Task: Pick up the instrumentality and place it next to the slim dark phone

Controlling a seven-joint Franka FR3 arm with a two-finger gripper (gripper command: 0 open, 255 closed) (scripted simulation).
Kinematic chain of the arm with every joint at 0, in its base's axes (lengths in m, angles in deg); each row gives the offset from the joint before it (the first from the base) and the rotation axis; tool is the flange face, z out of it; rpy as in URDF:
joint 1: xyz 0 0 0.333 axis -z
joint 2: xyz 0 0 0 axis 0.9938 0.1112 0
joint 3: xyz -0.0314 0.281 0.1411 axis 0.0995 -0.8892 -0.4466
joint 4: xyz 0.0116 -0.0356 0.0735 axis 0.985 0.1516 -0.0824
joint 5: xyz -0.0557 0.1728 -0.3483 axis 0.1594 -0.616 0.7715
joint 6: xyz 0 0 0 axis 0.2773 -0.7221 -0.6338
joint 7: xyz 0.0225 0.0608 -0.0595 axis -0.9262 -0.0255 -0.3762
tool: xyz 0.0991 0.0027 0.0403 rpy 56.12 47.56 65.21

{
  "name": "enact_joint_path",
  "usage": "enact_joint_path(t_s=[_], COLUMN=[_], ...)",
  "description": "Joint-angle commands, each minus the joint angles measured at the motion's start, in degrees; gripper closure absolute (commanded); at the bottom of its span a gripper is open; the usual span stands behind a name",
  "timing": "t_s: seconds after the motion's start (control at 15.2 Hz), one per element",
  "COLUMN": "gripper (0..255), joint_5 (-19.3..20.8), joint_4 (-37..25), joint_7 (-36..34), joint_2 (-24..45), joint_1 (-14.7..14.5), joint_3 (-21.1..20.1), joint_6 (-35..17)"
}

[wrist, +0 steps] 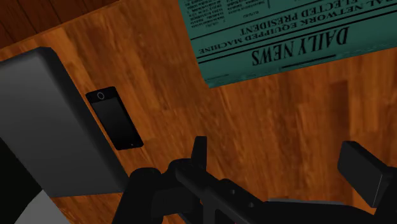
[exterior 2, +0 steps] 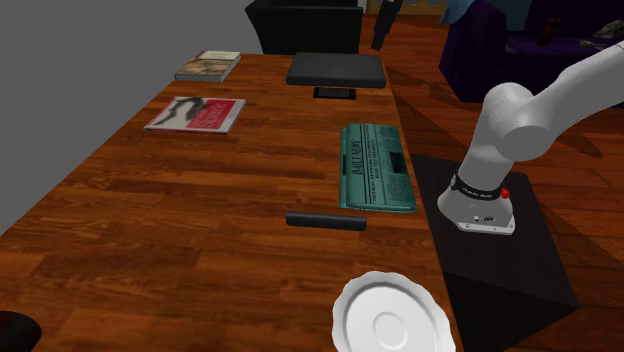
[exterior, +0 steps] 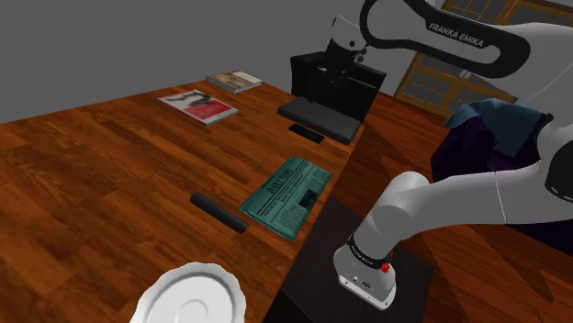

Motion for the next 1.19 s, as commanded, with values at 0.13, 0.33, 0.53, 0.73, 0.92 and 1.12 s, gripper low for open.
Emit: enact_joint_path(t_s=[0.13,0.33,0.53,0.73,0.92,1.12], gripper=[0,0,0,0,0,0], joint_5=[-1.31,-3.30,-5.33,-7.36,-9.39,-11.36], joint_4=[2.12,4.99,7.46,9.50,11.09,12.20], joint_7=[-1.04,-2.55,-3.99,-5.36,-6.65,-7.86], joint_2=[0.77,2.30,4.30,6.78,9.76,13.22], joint_1=[-0.88,-2.27,-3.73,-5.24,-6.77,-8.29], joint_3=[-0.98,-2.53,-4.14,-5.82,-7.58,-9.40], joint_6=[-2.07,-5.30,-8.69,-12.24,-15.93,-19.73])
